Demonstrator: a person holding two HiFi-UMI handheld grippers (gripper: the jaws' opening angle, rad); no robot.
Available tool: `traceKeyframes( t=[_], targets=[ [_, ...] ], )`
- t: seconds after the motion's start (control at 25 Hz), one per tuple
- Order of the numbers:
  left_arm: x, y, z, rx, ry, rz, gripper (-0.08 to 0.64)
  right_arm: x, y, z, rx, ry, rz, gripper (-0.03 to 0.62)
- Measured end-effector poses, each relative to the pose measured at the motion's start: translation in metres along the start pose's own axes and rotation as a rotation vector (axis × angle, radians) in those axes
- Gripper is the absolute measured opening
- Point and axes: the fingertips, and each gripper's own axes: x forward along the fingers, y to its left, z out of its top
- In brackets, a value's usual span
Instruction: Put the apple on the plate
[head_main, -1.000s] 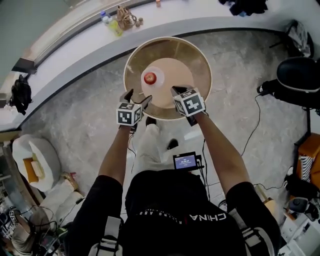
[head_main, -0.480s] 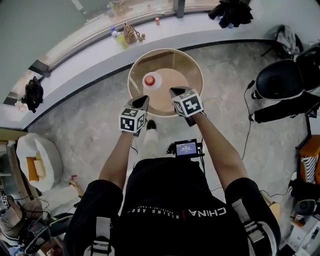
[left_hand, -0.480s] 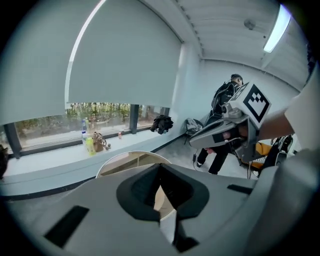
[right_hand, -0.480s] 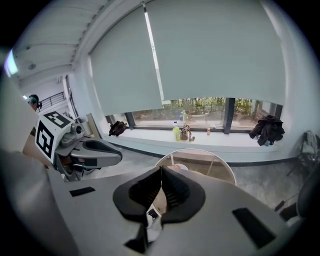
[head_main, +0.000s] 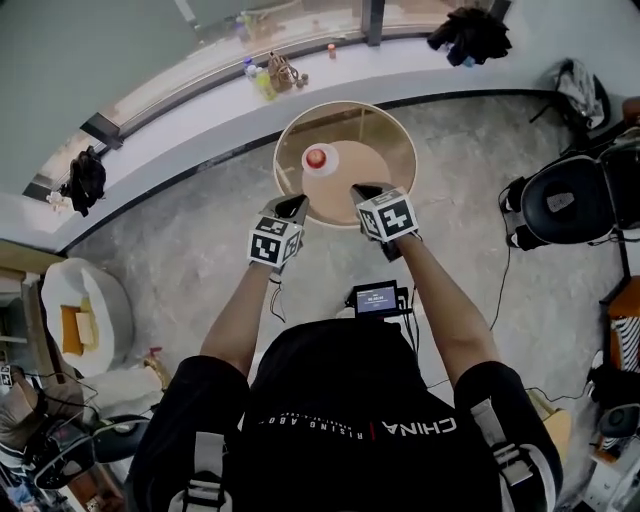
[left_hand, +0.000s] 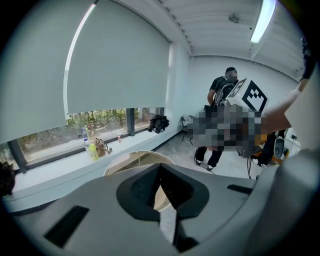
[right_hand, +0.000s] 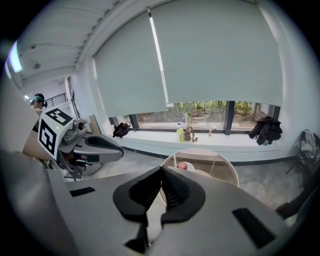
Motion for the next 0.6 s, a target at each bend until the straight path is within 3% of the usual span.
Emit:
traceKeyframes(
  t=[0.2, 0.44, 0.6],
  targets=[
    [-0.052, -0.009, -0.016, 0.035, 0.004, -0.081, 0.018, -0.019, 0.036, -0.011, 0.005, 0.011, -0.057, 0.028],
    [-0.131, -0.018, -0.066, 0.026, -0.077, -0.165, 0.018, -0.029, 0.127, -0.036, 0.016, -0.022, -0.094, 0.028],
    [-0.165, -0.029, -0.089, -0.009, -0.091, -0.221, 0.018, -0.044, 0.180, -0.052, 0.048, 0.006, -0.117, 0.028]
  ],
)
